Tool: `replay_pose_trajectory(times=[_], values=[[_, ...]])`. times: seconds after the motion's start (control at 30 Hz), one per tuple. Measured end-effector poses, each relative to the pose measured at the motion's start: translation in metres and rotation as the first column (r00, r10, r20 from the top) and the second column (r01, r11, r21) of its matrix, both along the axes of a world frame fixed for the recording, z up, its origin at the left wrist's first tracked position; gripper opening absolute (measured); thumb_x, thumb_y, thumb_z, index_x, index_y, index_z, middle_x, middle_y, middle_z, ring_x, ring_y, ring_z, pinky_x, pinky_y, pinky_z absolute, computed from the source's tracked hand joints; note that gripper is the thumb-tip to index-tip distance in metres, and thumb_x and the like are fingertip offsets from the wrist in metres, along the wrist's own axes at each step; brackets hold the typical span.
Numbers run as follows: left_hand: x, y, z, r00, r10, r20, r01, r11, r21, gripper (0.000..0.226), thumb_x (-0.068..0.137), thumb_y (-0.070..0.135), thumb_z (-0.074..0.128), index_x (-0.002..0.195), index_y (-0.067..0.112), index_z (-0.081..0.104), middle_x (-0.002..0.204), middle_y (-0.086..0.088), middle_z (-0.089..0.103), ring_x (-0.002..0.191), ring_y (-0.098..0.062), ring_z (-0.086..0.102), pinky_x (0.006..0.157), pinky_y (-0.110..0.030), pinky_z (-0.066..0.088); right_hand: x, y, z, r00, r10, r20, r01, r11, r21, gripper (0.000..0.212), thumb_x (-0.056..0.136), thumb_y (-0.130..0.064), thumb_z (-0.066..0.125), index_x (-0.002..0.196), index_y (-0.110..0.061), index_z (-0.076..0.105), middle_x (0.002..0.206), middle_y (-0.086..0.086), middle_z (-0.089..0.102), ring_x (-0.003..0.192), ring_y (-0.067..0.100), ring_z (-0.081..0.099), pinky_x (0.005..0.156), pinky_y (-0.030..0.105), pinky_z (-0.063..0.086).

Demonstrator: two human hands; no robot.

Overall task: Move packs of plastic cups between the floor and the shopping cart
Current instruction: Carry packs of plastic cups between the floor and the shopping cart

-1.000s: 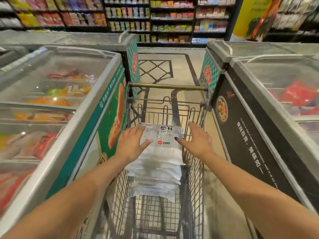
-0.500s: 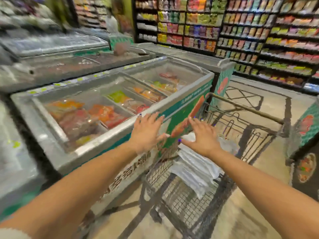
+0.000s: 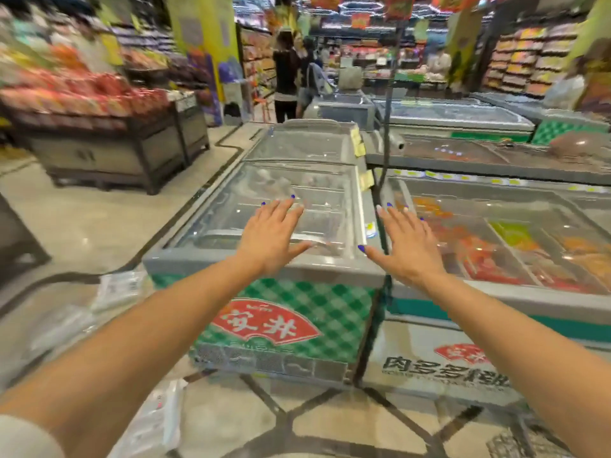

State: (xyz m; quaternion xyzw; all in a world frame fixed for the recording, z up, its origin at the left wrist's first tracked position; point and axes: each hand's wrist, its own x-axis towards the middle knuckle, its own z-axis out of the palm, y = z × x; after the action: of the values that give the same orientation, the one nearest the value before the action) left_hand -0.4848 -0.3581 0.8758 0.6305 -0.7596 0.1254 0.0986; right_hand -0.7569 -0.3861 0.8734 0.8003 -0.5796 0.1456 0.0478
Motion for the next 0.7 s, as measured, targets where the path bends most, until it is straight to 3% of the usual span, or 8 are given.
replay_pose_trajectory(times=[0.1, 0.23, 0.33, 0.47, 0.6, 0.7], values=[[0.108, 0.04, -0.006, 0.985, 0.171, 0.026, -0.172, 0.985, 0.024, 0.086, 0.086, 0.074, 0.029, 0.151, 0.018, 0.025, 0.159, -0.008, 0.023, 0.144, -0.029, 0.023, 0.117, -0.046, 0.02, 0.109, 0.004, -0.007, 0.988, 0.15, 0.022, -0.15, 0.989, 0.006, 0.102, 0.069, -0.084, 0.018, 0.155, -0.028, 0.02, 0.162, -0.002, 0.021, 0.149, 0.025, 0.016, 0.121, 0.047, 0.014], [0.234, 0.103, -0.015, 0.941, 0.339, 0.02, -0.34, 0.939, 0.05, 0.104, 0.071, 0.081, 0.006, 0.15, 0.017, 0.03, 0.158, -0.01, 0.027, 0.141, -0.031, 0.029, 0.116, -0.045, 0.024, 0.243, 0.022, -0.028, 0.952, 0.302, 0.05, -0.304, 0.951, 0.052, 0.1, 0.071, -0.086, 0.021, 0.155, -0.033, 0.011, 0.163, -0.003, 0.016, 0.15, 0.023, 0.012, 0.121, 0.049, 0.013], [0.31, 0.144, -0.027, 0.907, 0.422, 0.004, -0.421, 0.905, 0.065, 0.101, 0.076, 0.084, 0.011, 0.15, 0.018, 0.028, 0.159, -0.009, 0.023, 0.142, -0.031, 0.027, 0.116, -0.045, 0.023, 0.323, 0.036, -0.046, 0.92, 0.39, 0.048, -0.393, 0.916, 0.083, 0.094, 0.079, -0.082, 0.033, 0.156, -0.034, 0.005, 0.164, -0.004, 0.011, 0.151, 0.023, 0.008, 0.121, 0.048, 0.009], [0.387, 0.184, -0.049, 0.879, 0.475, 0.039, -0.476, 0.869, 0.135, 0.084, 0.088, 0.071, 0.028, 0.152, 0.018, 0.022, 0.162, -0.007, 0.014, 0.145, -0.03, 0.022, 0.118, -0.045, 0.02, 0.414, 0.052, -0.072, 0.887, 0.456, 0.077, -0.462, 0.881, 0.105, 0.092, 0.081, -0.081, 0.037, 0.155, -0.032, 0.012, 0.163, -0.001, 0.016, 0.149, 0.025, 0.014, 0.12, 0.05, 0.014], [0.444, 0.189, -0.079, 0.858, 0.506, 0.091, -0.513, 0.832, 0.212, 0.092, 0.081, 0.078, 0.014, 0.152, 0.019, 0.022, 0.161, -0.009, 0.017, 0.144, -0.031, 0.025, 0.115, -0.048, 0.024, 0.473, 0.064, -0.099, 0.87, 0.486, 0.08, -0.493, 0.858, 0.146, 0.089, 0.084, -0.075, 0.042, 0.155, -0.032, 0.012, 0.163, 0.0, 0.015, 0.149, 0.025, 0.013, 0.12, 0.047, 0.006], [0.466, 0.177, -0.099, 0.847, 0.527, 0.071, -0.528, 0.815, 0.237, 0.09, 0.083, 0.077, 0.018, 0.152, 0.019, 0.022, 0.16, -0.009, 0.02, 0.144, -0.032, 0.024, 0.116, -0.048, 0.023, 0.501, 0.057, -0.112, 0.832, 0.554, 0.03, -0.549, 0.816, 0.181, 0.089, 0.084, -0.075, 0.042, 0.155, -0.034, 0.007, 0.164, -0.001, 0.01, 0.15, 0.026, 0.008, 0.121, 0.049, 0.005]])
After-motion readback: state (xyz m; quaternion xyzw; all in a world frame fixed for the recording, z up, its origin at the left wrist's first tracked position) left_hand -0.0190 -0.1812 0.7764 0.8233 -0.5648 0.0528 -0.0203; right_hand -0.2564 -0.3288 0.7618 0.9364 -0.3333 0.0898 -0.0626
